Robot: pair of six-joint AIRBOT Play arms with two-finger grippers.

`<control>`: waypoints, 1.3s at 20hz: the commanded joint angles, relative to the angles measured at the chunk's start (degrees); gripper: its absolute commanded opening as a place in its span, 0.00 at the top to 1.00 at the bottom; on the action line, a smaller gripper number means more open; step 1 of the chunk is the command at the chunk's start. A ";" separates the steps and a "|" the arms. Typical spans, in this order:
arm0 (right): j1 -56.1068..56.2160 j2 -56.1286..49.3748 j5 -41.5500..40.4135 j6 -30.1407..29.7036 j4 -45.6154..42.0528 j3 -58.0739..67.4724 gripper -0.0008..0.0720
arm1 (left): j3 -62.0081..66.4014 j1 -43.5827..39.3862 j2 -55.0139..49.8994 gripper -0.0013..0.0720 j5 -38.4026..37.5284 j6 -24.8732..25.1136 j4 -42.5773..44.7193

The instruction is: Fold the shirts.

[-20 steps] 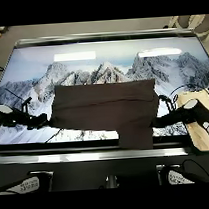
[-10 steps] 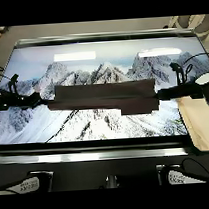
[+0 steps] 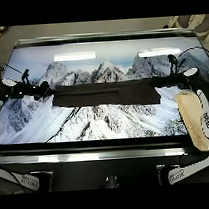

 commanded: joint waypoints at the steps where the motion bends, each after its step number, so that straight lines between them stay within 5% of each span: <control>1: 0.50 -3.32 -2.14 0.48 -0.48 1.14 0.96 | 1.57 -0.52 -4.57 0.95 -0.66 -0.66 -0.79; 3: 0.46 -3.04 -2.14 0.31 -0.61 1.25 0.96 | 1.57 -0.42 -4.42 0.94 -1.40 -1.14 -0.79; 4: 0.46 -2.84 -1.92 -0.52 -0.74 1.73 0.95 | 1.62 -0.13 -4.13 0.84 -1.51 -1.75 -0.83; 5: 0.44 -2.54 -1.55 -0.87 -0.94 2.49 0.76 | 1.92 0.02 -3.89 0.52 -2.14 -2.36 -0.81; 6: 0.33 -1.84 -1.18 -1.90 -0.94 3.37 0.39 | 3.02 0.39 -3.80 0.31 -4.13 -2.34 -0.79; 7: -0.11 -1.03 -0.31 -3.17 -1.49 4.50 0.16 | 4.61 1.03 -3.74 0.29 -6.56 -2.29 -0.79; 10: -3.54 -0.44 4.63 0.70 -11.21 8.07 0.01 | 9.35 2.54 -1.88 0.30 -11.69 -1.40 -0.79; 14: -6.80 -2.69 14.25 3.67 -17.64 8.15 0.00 | 11.50 2.27 5.86 0.30 -11.58 -0.39 -0.83; 24: -0.94 -10.56 18.56 3.39 -5.22 8.15 0.03 | 11.50 -7.67 19.30 0.30 -11.39 0.96 -0.83; 25: -0.17 -10.47 17.92 3.50 -5.16 8.17 0.27 | 11.43 -8.66 19.17 0.30 -11.37 0.98 -0.81; 26: 0.20 -10.23 17.51 3.58 -4.22 8.20 0.68 | 11.41 -9.73 18.84 0.30 -11.37 0.98 -0.81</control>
